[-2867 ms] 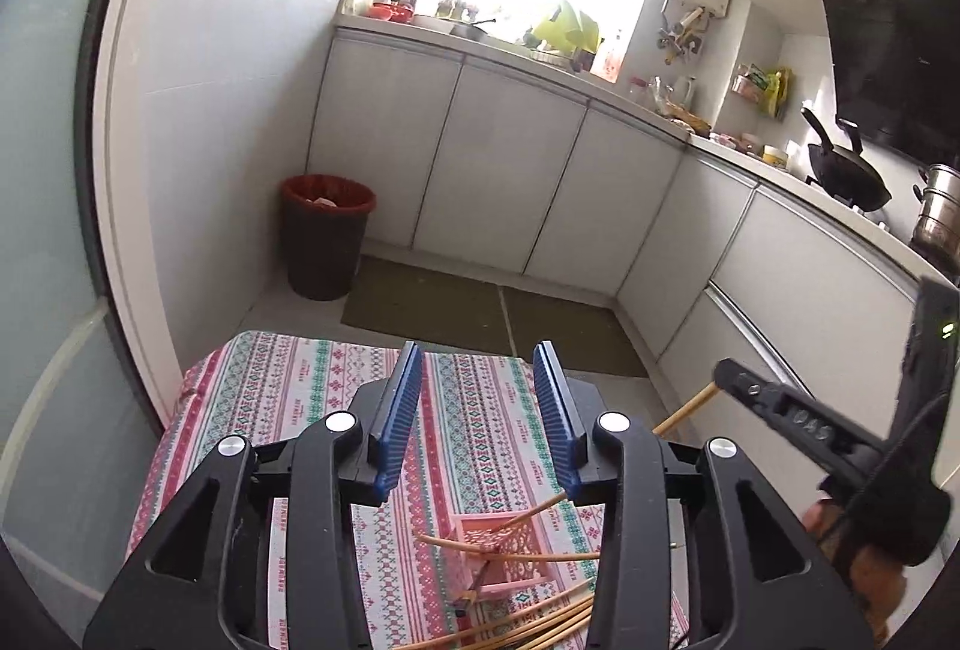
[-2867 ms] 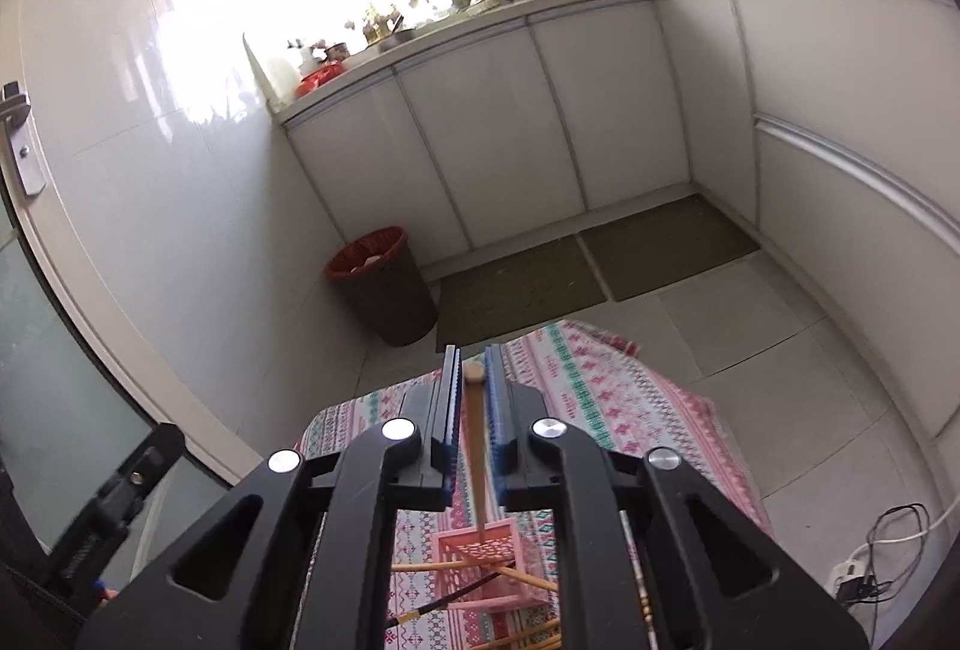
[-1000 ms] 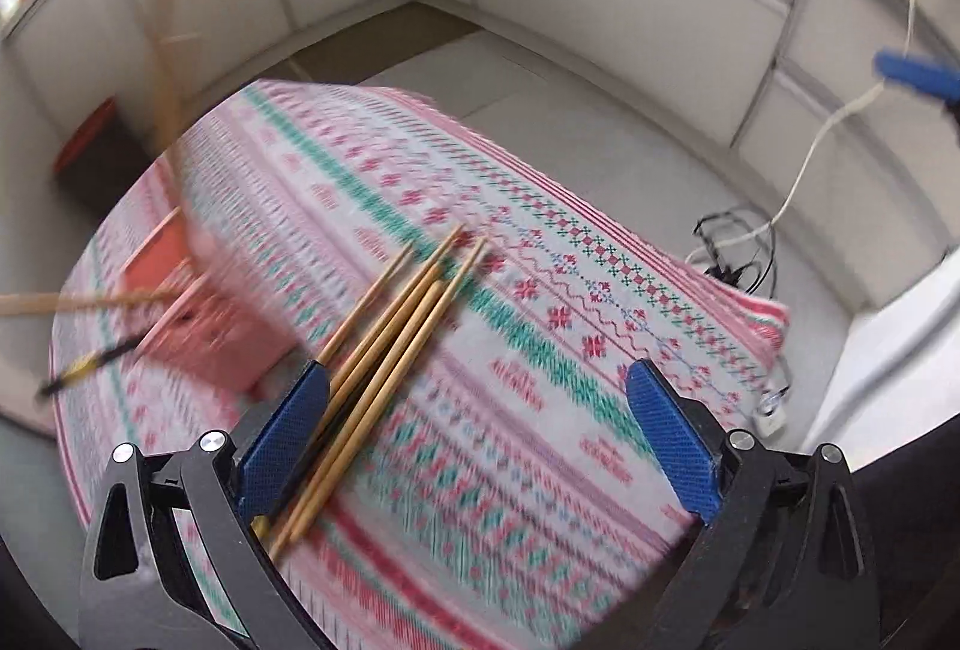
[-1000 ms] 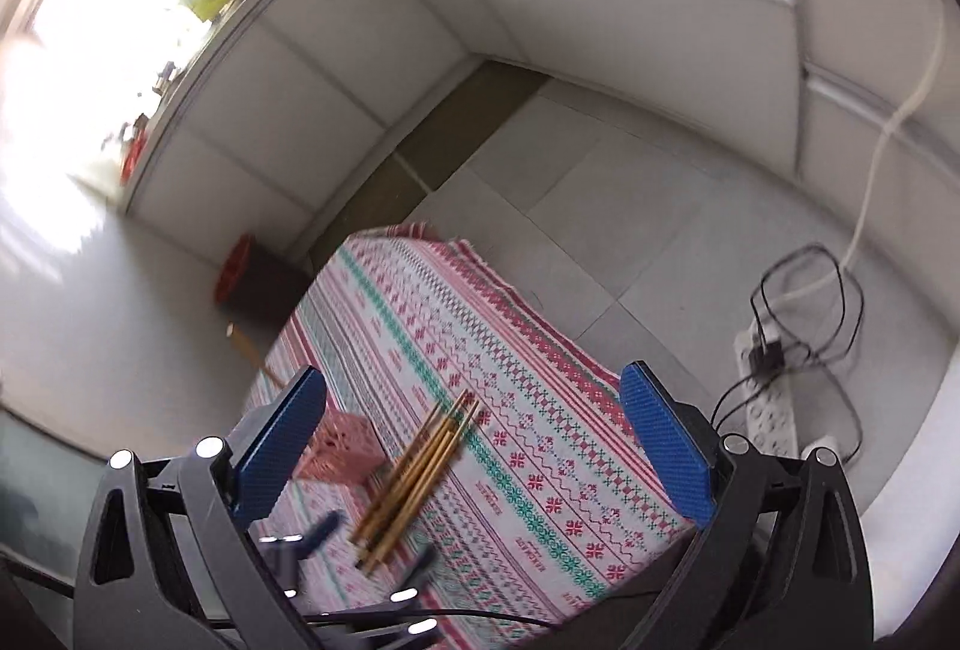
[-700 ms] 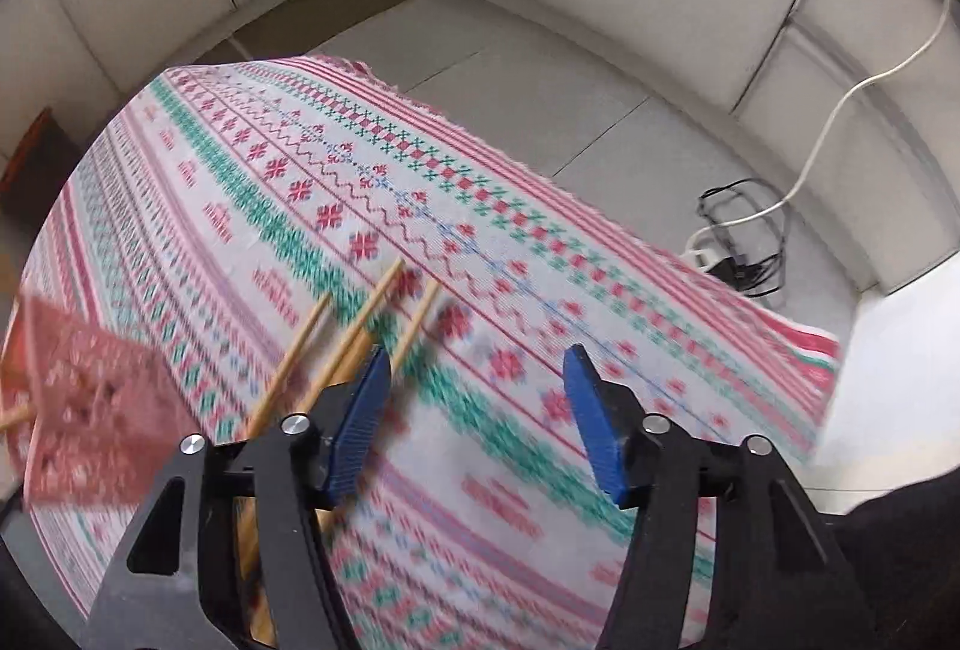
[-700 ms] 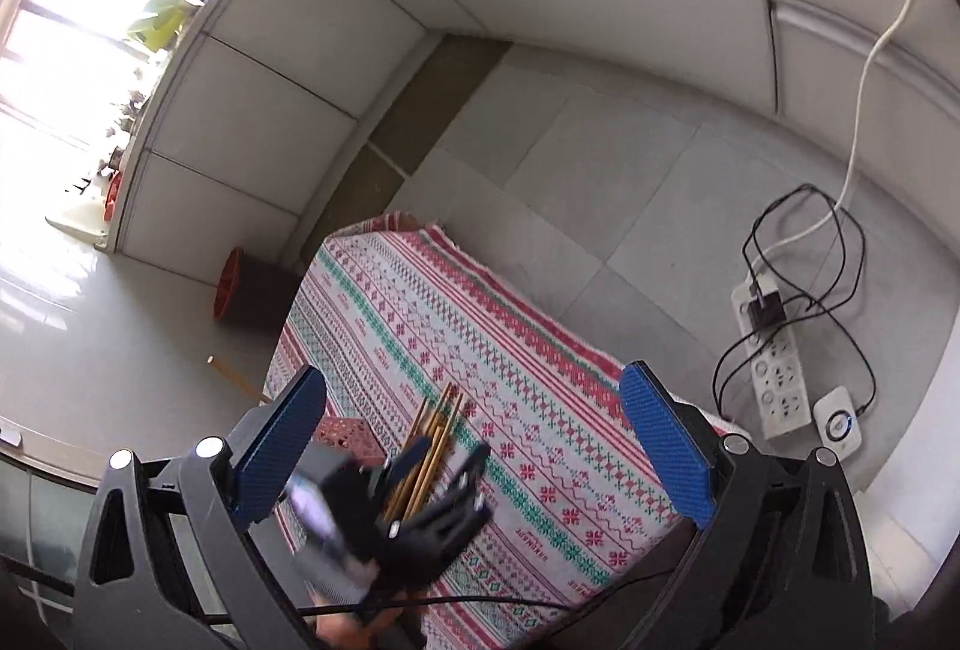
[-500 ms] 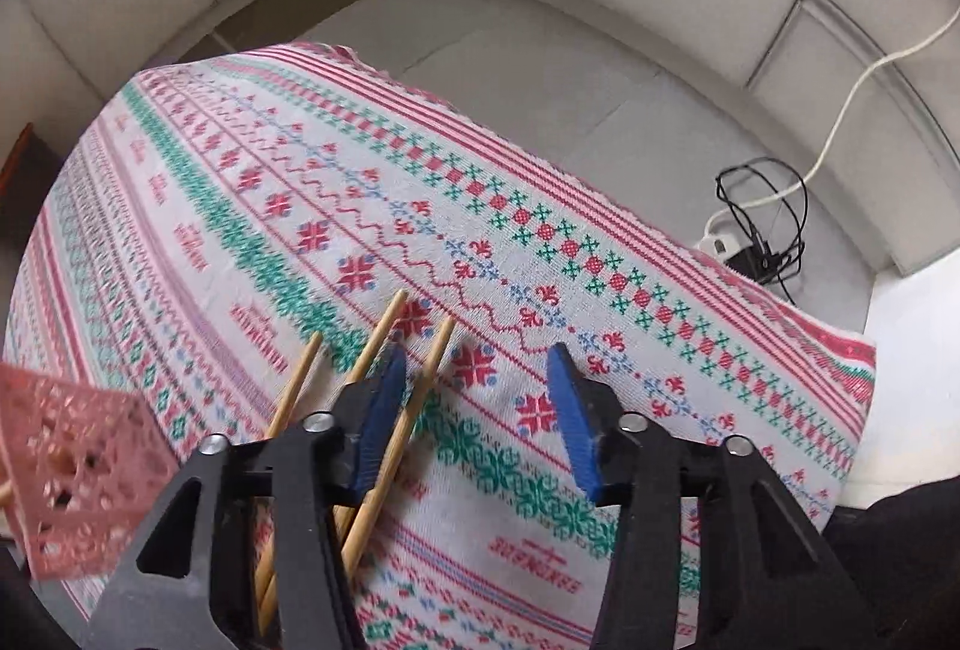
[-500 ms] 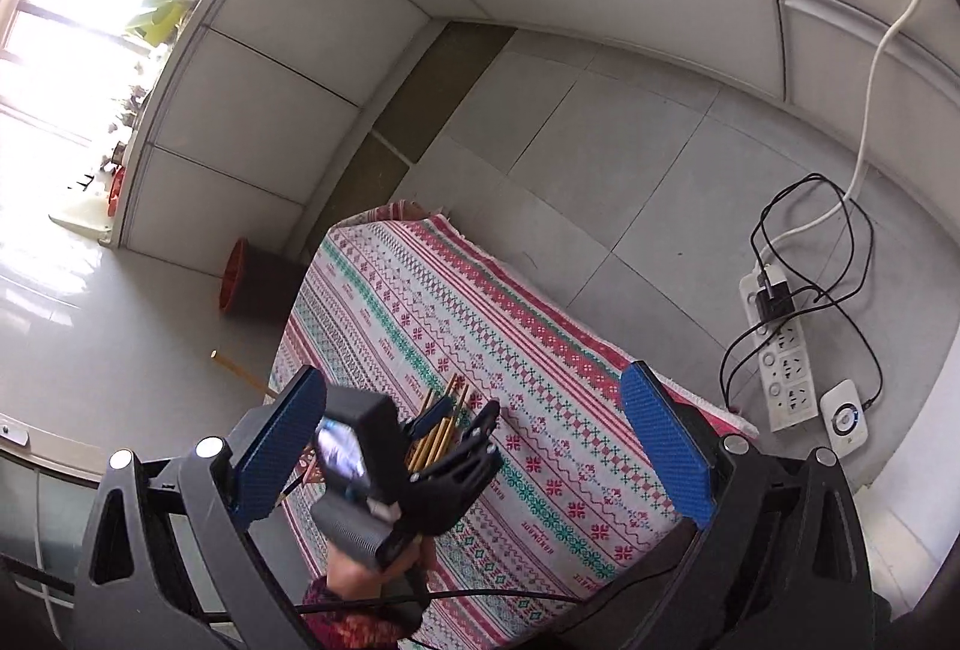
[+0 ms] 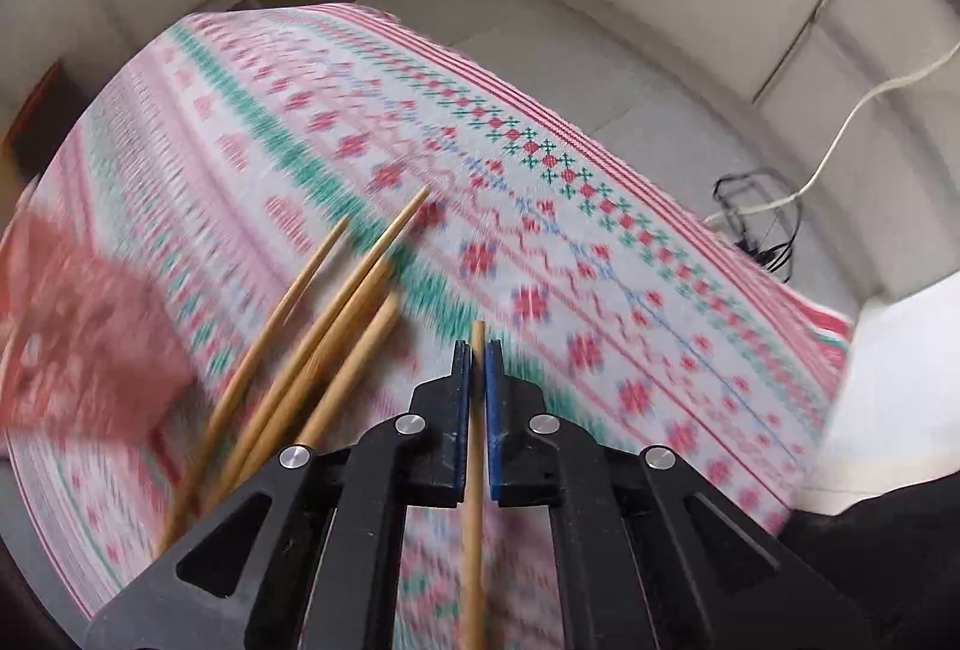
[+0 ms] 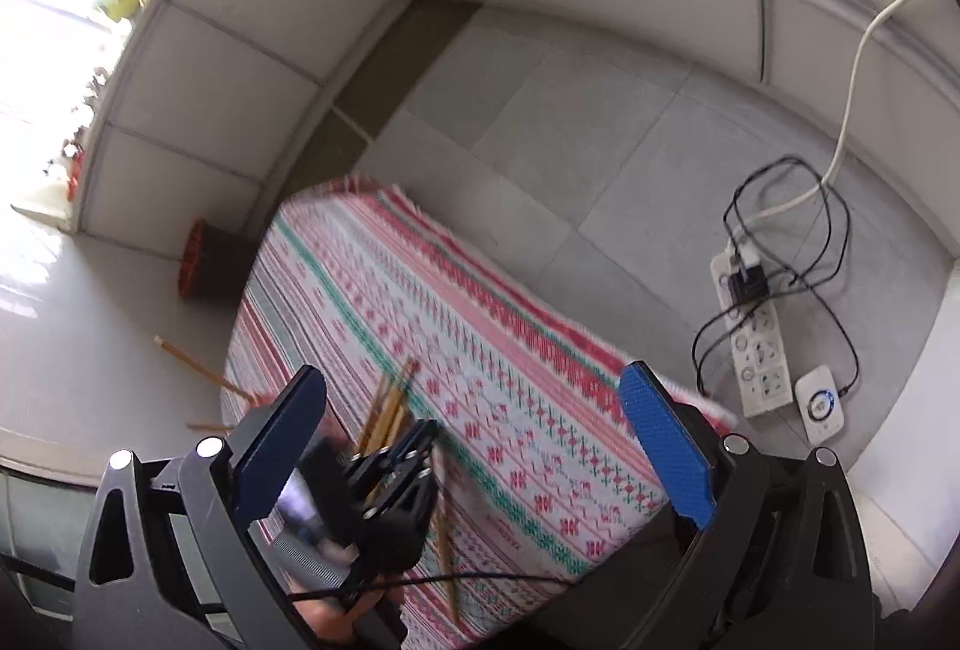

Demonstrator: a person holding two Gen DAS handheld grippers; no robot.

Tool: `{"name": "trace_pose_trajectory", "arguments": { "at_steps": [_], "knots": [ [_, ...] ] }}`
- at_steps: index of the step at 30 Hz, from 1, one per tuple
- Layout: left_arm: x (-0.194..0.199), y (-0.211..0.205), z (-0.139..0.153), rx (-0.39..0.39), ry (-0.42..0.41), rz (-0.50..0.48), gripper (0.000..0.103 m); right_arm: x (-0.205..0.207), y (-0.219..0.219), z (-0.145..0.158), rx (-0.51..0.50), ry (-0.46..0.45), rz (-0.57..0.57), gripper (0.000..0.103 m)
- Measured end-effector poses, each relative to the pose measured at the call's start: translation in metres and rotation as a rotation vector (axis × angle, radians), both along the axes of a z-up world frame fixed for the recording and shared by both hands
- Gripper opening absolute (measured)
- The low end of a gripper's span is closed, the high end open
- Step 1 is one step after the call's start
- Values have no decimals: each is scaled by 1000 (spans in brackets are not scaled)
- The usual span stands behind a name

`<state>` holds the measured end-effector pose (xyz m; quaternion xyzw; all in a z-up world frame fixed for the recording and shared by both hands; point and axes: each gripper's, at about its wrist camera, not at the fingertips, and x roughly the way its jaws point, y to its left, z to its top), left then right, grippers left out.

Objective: Organize utensils
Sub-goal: 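Grasp another stick with the left tool while the right tool moves to the bundle, then grasp a stick with the right tool while the left tool carries its stick toward the cup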

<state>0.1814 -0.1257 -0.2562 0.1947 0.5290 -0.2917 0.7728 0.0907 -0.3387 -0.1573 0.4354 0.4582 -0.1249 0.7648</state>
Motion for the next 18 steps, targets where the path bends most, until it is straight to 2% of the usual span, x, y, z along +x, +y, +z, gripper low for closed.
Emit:
{"name": "trace_pose_trajectory", "arguments": {
  "at_steps": [3, 7, 8, 9, 11, 12, 18],
  "knots": [
    [-24, 33, 33, -14, -30, 37, 4, 15, 16, -22, -9, 83, 52, 95],
    [-54, 83, 78, -89, -78, 122, 4, 42, 50, -53, -15, 171, 137, 93],
    [-62, 98, 91, -122, -94, 154, 4, 49, 63, -64, -4, 193, 159, 85],
    [-69, 111, 103, -160, -113, 176, 4, 53, 69, -73, 10, 206, 169, 73],
    [-79, 132, 122, -215, -142, 206, 4, 64, 90, -95, 107, 213, 178, 63],
    [-84, 141, 130, -238, -156, 217, 4, 67, 98, -99, 121, 209, 172, 59],
    [-88, 171, 147, -301, -191, 266, 4, 90, 141, -109, 9, 199, 134, 56]
  ]
}}
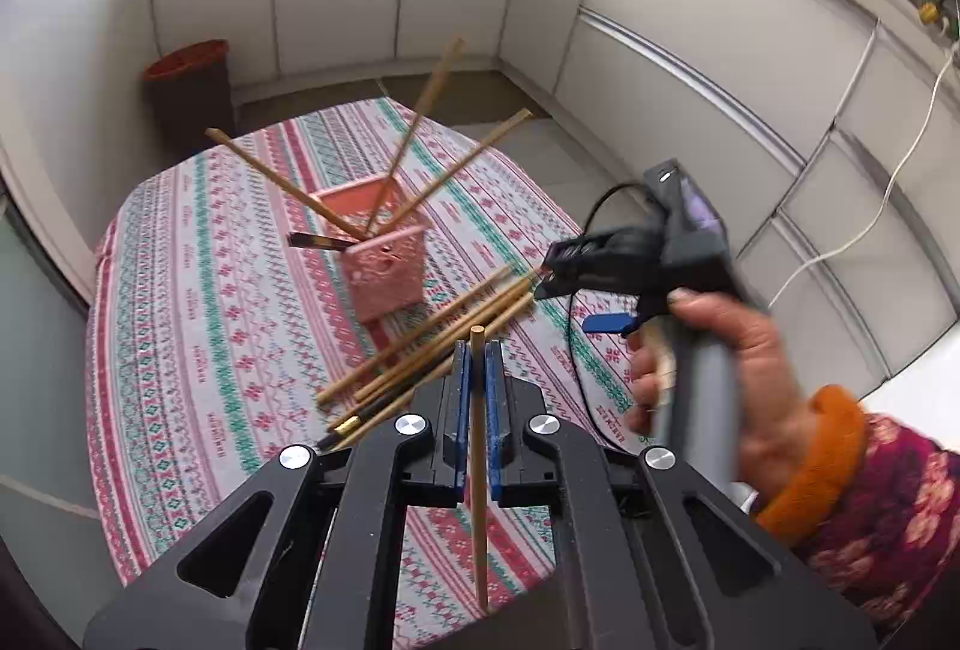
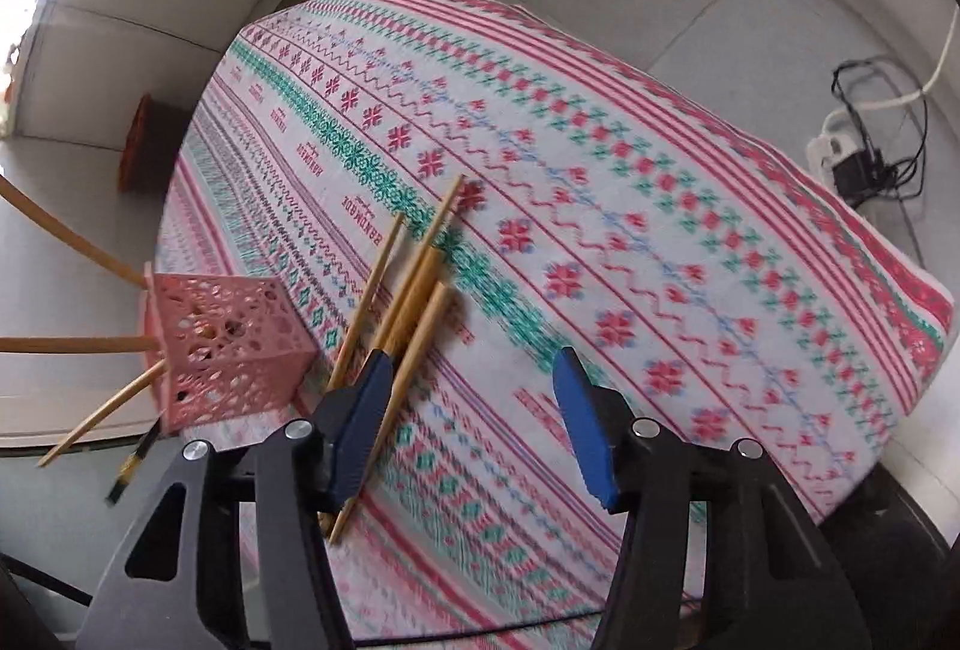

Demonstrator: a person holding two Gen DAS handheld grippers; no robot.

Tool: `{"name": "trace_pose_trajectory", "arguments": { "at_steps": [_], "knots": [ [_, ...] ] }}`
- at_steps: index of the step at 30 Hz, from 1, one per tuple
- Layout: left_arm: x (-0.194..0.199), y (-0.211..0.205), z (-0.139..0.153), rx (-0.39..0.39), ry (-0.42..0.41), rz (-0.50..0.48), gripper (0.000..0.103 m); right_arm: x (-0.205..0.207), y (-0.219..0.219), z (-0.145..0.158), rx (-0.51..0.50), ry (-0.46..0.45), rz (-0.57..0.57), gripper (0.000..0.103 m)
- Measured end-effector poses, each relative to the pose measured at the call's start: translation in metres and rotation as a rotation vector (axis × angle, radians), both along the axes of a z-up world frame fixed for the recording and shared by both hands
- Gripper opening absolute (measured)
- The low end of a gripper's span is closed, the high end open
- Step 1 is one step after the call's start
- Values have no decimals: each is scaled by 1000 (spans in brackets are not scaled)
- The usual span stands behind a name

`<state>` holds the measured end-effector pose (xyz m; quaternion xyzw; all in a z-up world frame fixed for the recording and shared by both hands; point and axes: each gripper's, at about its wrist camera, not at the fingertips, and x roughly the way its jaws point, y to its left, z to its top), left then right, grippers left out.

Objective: Organize utensils
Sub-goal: 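Grasp a stick with the right tool while the left tool carries its stick toward the cup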

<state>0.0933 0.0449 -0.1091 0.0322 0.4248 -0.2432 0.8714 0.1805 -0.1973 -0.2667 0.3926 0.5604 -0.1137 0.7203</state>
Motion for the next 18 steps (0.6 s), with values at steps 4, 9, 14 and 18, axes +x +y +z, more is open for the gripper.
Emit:
{"name": "trace_pose_trajectory", "arguments": {
  "at_steps": [4, 9, 14, 18],
  "knots": [
    [0, 19, 11, -35, -18, 6, 4, 13, 13, -17, -52, 61, -11, 55],
    [-2, 25, 20, -56, -30, 11, 4, 23, 23, -19, -158, 82, -36, 55],
    [-5, 26, 25, -47, -47, 16, 4, 30, 58, -20, -370, 128, 47, 53],
    [-10, 32, 28, -31, -56, 22, 4, 22, 58, -19, -438, 120, 67, 22]
  ]
}}
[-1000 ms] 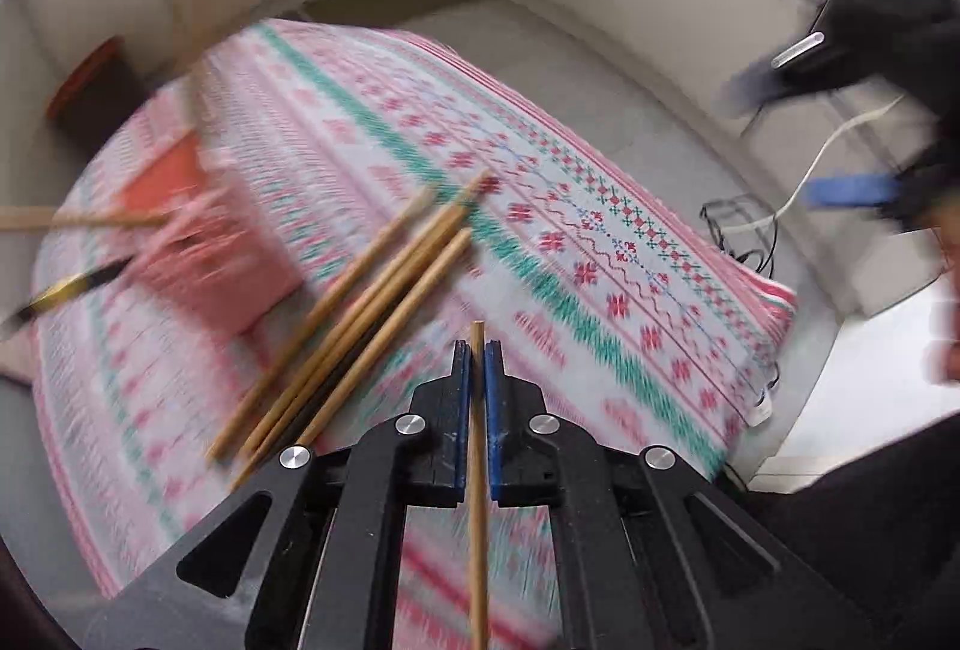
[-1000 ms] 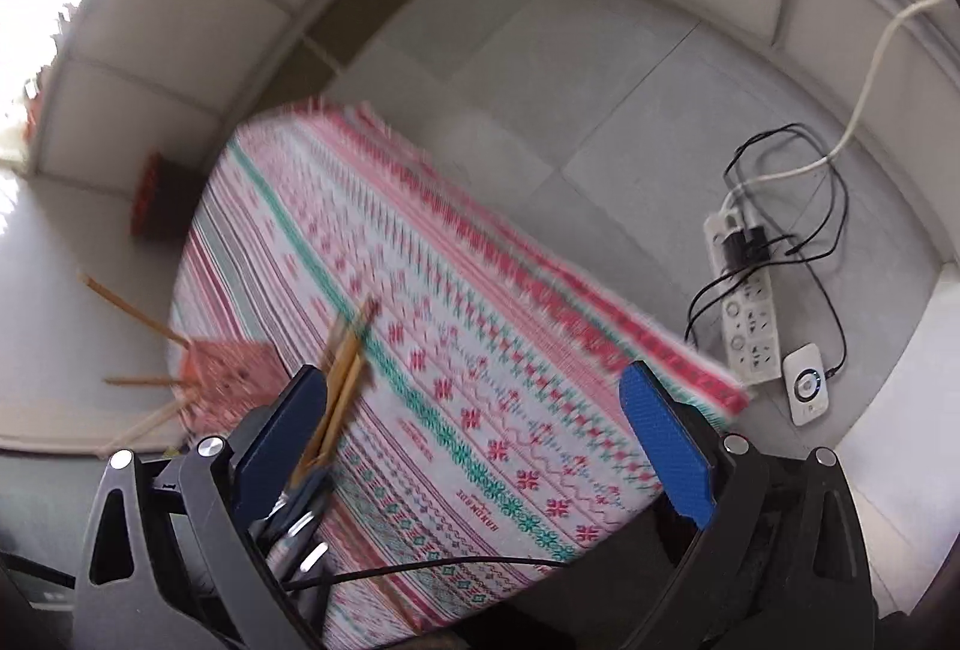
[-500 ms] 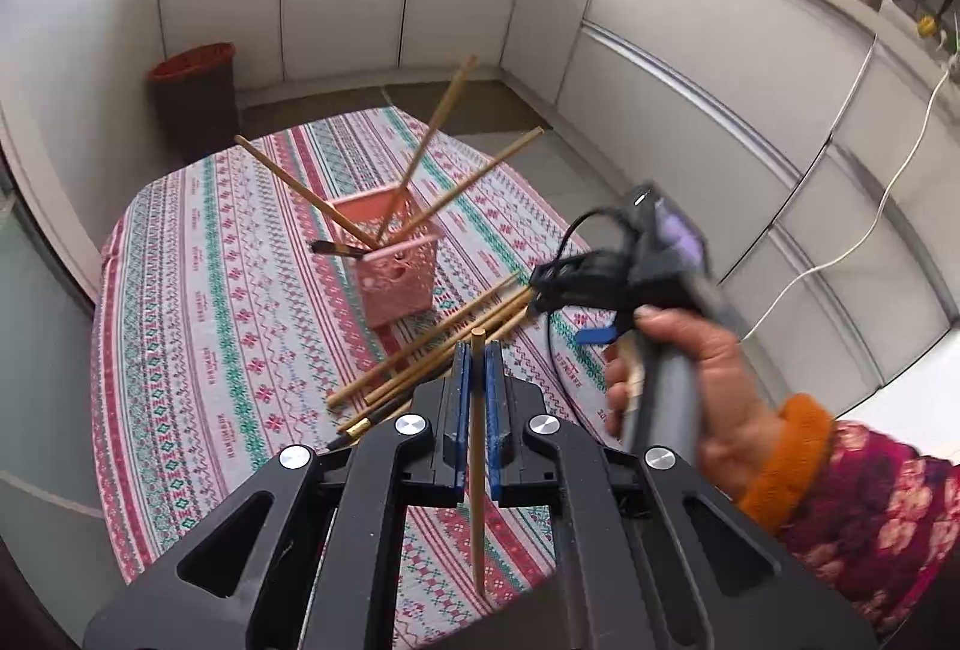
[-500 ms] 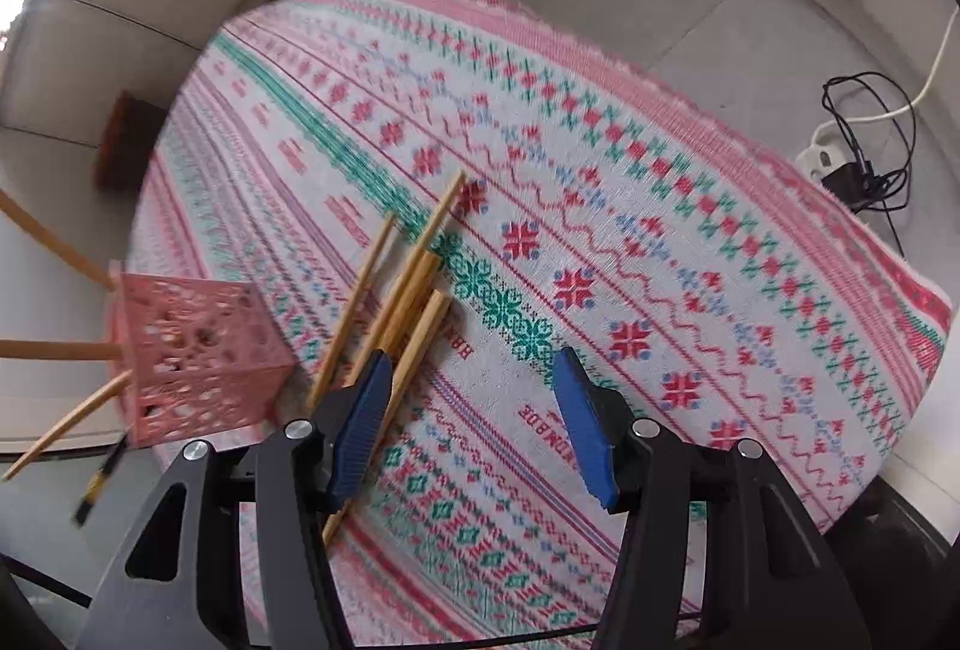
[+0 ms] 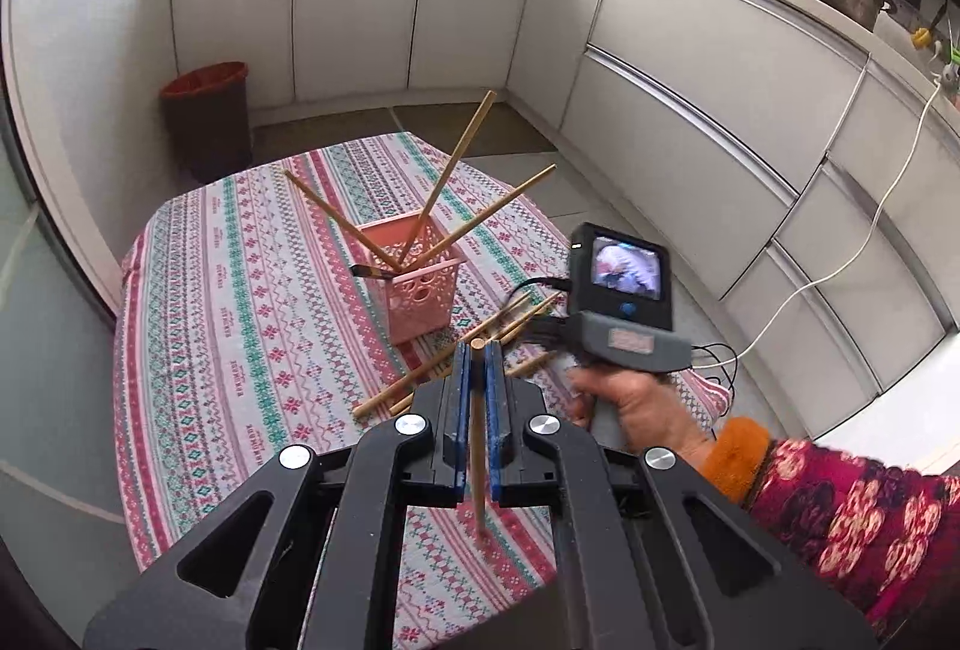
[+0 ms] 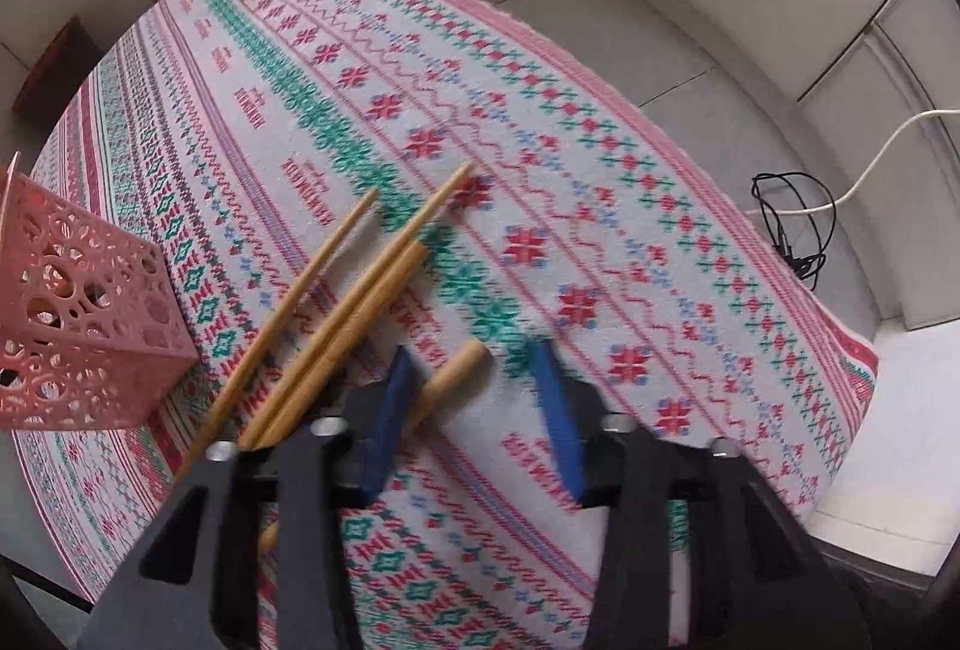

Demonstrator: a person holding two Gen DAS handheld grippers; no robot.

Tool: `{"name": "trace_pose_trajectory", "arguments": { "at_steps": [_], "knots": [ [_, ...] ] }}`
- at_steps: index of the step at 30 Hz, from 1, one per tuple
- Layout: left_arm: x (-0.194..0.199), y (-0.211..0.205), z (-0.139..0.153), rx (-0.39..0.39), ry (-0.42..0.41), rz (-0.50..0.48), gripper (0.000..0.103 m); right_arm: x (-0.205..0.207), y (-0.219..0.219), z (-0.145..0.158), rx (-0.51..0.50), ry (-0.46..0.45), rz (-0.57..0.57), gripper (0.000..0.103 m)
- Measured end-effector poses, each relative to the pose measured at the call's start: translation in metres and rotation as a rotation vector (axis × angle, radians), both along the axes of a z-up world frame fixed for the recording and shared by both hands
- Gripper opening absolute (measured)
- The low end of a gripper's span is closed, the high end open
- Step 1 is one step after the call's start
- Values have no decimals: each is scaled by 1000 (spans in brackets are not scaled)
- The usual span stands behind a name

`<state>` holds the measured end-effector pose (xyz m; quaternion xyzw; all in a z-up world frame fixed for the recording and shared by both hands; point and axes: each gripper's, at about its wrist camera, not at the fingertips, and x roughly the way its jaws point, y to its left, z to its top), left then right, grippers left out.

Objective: Organize utensils
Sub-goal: 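Grasp a stick with the right tool while the left tool carries its stick toward the cup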

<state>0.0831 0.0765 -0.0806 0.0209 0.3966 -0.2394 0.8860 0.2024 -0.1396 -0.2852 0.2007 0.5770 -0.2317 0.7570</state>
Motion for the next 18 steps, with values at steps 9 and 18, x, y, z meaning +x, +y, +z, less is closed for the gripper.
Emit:
{"name": "trace_pose_trajectory", "arguments": {
  "at_steps": [9, 18],
  "knots": [
    [-20, 30, 23, -46, -52, 46, 5, -27, -77, 14, 203, -126, 0, 8],
    [-21, 26, 49, -92, -129, 81, 5, -70, -76, 129, 141, -424, 181, 8]
  ]
}}
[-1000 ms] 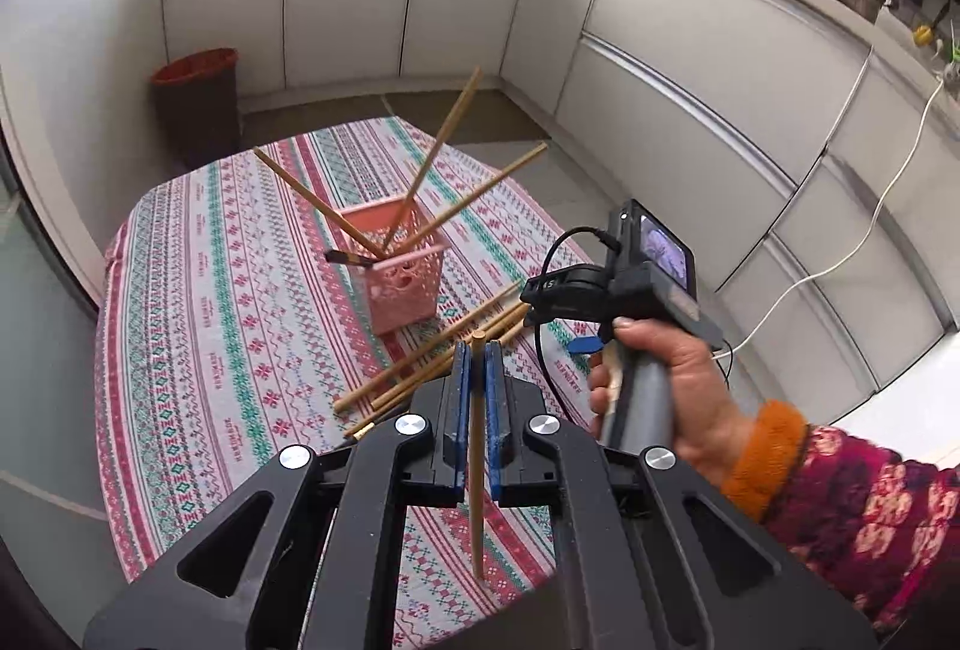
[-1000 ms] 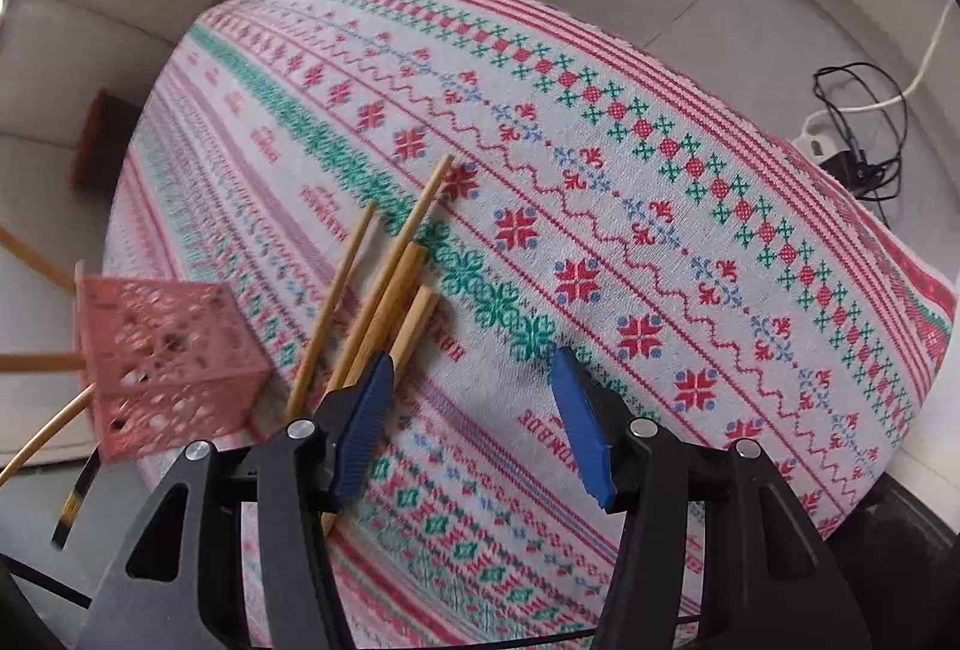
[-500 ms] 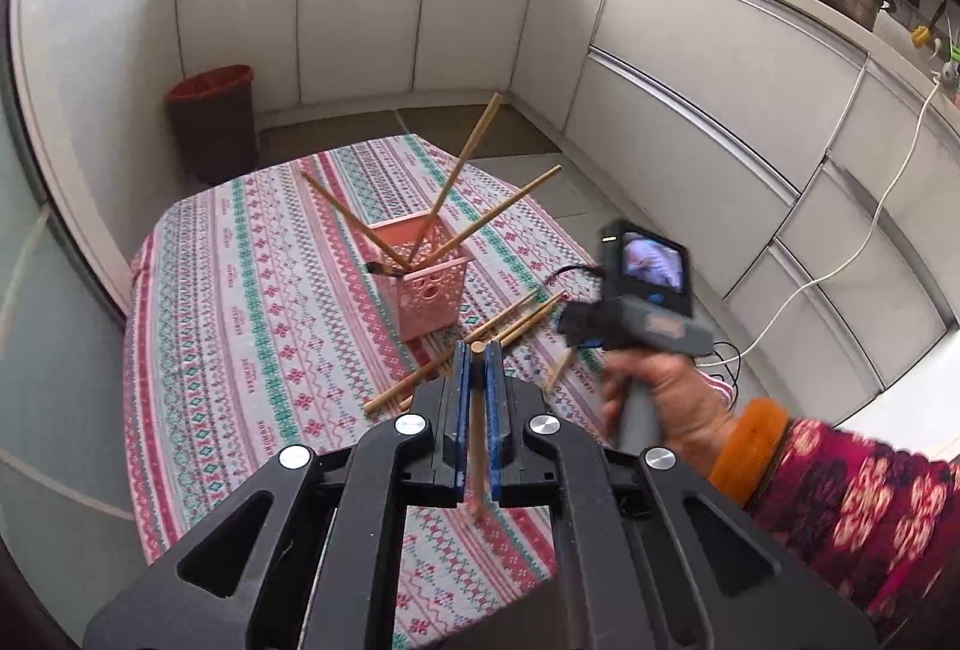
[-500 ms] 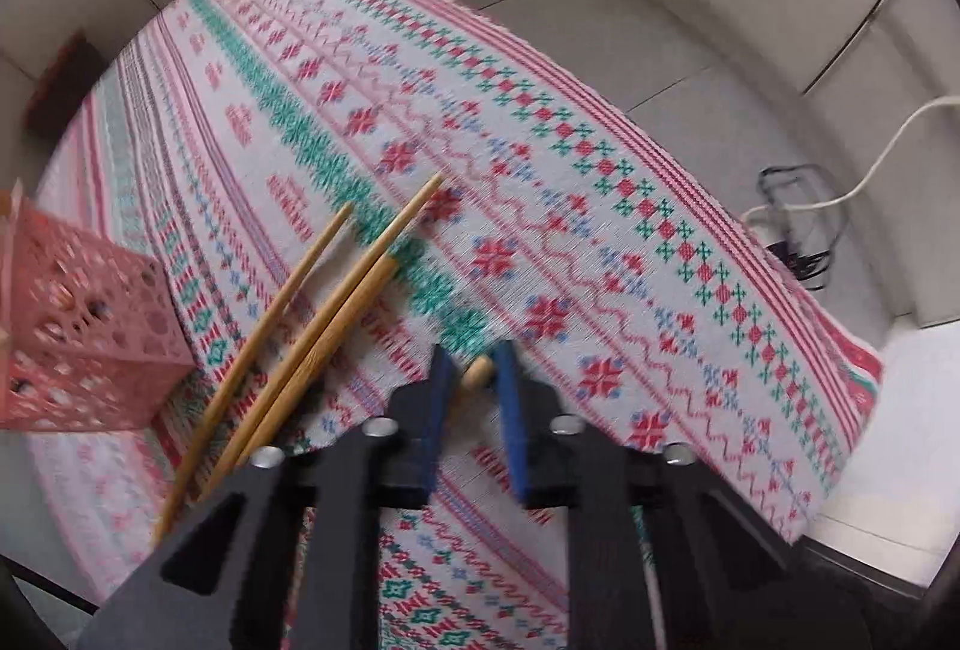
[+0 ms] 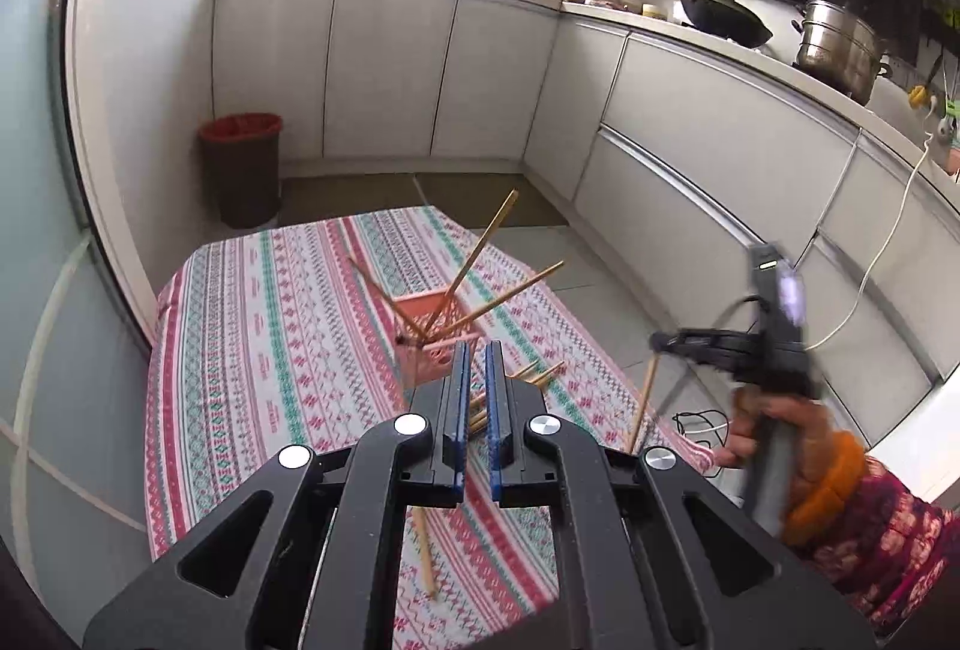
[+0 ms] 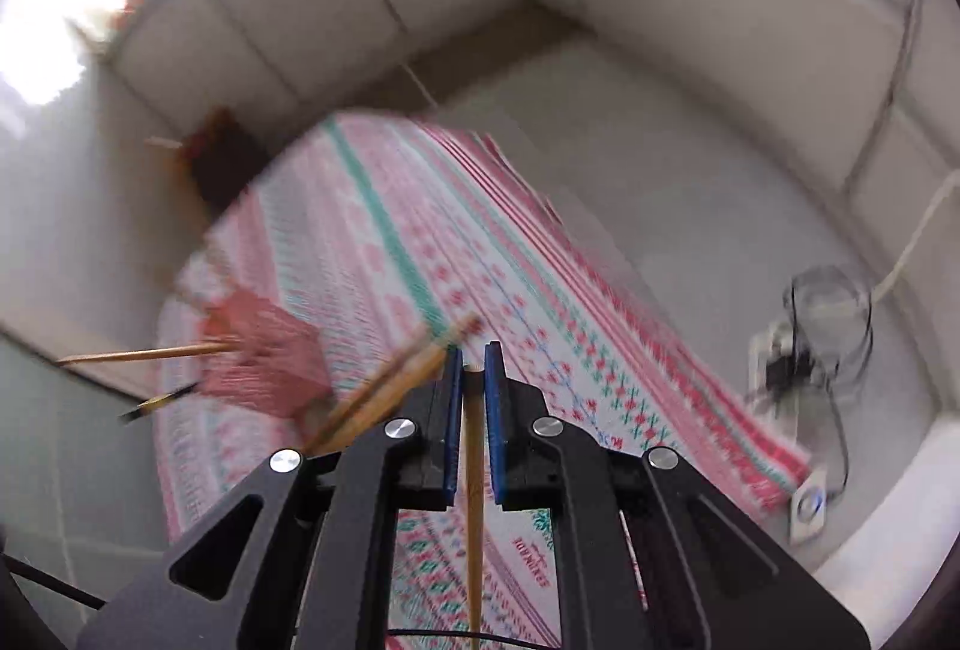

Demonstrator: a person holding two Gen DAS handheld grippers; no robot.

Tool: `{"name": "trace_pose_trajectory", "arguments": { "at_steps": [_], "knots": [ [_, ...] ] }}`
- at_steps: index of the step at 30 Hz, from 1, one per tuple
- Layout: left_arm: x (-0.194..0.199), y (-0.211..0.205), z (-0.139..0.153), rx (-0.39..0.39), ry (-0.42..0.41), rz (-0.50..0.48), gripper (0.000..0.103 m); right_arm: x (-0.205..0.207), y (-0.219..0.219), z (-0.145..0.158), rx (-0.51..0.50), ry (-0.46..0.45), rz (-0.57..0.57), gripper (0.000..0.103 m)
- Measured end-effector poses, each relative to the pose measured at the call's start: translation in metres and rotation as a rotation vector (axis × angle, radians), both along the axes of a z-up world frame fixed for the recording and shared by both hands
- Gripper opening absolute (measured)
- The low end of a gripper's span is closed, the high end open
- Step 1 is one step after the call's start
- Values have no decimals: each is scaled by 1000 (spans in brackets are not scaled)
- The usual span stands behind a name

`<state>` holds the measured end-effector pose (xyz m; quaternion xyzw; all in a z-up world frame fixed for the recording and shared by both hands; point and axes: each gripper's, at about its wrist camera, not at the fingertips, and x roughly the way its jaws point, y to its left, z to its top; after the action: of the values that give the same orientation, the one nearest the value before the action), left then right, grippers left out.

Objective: Organize utensils
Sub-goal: 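Grasp a stick with the right tool while the left tool carries its stick toward the cup, then carry both held sticks toward the pink mesh cup, then lower both held sticks into the pink mesh cup and open both tools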

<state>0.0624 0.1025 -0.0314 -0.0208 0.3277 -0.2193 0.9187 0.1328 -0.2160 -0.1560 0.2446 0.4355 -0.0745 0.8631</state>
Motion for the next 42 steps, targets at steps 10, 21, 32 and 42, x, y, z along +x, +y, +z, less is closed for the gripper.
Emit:
{"name": "trace_pose_trajectory", "arguments": {
  "at_steps": [10, 21, 32, 42],
  "knots": [
    [84, -3, -160, 145, 616, 143, 19, -32, -3, 52, -23, -133, 101, 8],
    [47, -3, -234, 210, 704, 245, 30, -25, -8, 36, 94, -100, 126, 8],
    [0, 19, -179, 181, 487, 292, 6, -46, 1, 63, 86, -205, 184, 8],
    [-26, 63, -61, 151, 171, 350, 6, -58, 23, 111, 113, -317, 264, 8]
  ]
}}
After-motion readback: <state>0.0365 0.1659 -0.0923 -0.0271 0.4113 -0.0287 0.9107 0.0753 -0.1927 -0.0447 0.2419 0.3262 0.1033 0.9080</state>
